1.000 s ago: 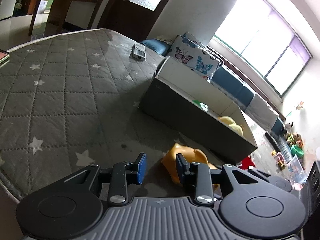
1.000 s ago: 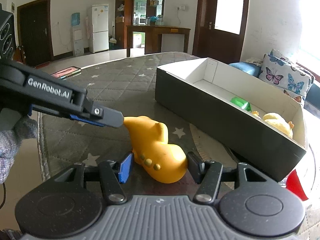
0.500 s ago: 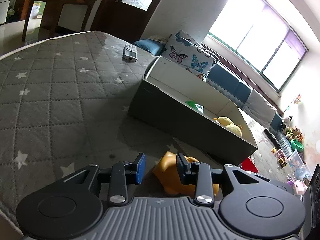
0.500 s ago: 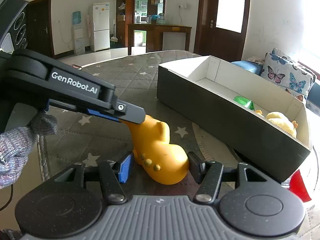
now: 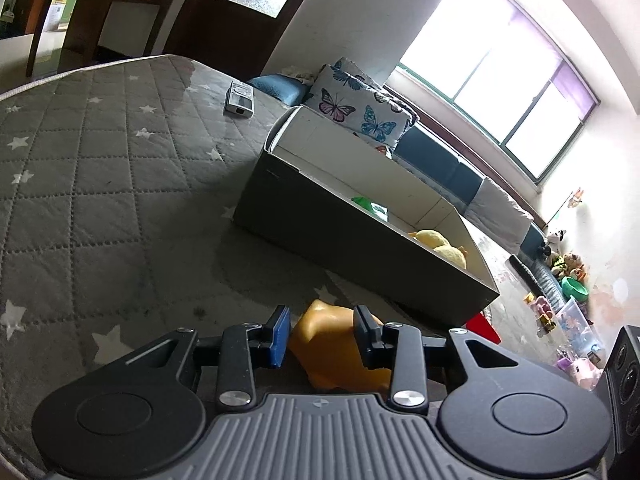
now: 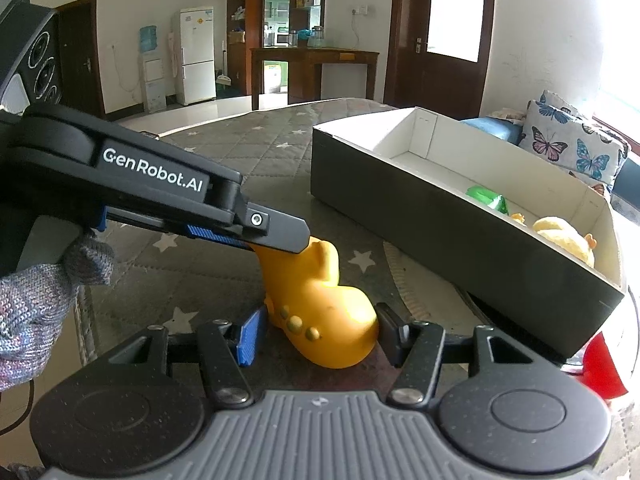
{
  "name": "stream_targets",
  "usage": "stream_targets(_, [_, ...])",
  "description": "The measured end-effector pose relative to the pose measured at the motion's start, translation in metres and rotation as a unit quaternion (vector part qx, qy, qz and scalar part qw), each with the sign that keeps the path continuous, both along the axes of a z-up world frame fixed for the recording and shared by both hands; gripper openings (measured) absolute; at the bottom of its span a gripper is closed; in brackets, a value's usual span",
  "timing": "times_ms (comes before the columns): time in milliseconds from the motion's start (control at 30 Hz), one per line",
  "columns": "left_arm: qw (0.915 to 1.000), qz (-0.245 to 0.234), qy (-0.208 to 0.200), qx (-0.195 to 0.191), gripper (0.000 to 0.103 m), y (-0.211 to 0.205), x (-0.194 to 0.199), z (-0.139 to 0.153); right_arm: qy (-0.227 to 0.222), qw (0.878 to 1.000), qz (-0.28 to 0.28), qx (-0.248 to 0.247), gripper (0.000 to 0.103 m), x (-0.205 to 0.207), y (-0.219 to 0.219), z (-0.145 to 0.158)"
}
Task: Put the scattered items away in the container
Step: 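Close the right tool on the orange duck while the left tool pinches its head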
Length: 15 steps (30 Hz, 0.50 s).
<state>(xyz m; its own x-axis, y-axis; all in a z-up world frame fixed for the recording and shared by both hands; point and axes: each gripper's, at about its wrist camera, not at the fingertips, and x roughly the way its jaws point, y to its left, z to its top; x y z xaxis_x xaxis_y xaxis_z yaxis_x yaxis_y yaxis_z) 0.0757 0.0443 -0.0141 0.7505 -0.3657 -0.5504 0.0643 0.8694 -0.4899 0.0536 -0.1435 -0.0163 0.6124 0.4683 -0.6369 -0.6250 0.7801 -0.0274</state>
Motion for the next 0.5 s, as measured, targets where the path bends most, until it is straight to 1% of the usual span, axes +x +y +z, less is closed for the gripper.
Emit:
stream_targets(167, [1.0000, 0.002, 0.000, -0.008, 0.038, 0.0014, -0.0008, -0.0003, 0.000, 1.000, -0.003, 0.001, 0.058, -0.0006, 0.0005, 0.0003])
stream_targets(333, [1.0000, -0.005, -0.001, -0.002, 0.036, 0.0007, -0.0019, 0.0030, 0.001, 1.000, -0.010, 0.003, 0.058, -0.0042, 0.0005, 0.0017])
stream_targets(500, [0.9997, -0.010, -0.006, -0.022, 0.032, 0.0035, -0.0055, 0.0065, 0.002, 1.000, -0.023, 0.012, 0.057, -0.0092, -0.0045, 0.0050])
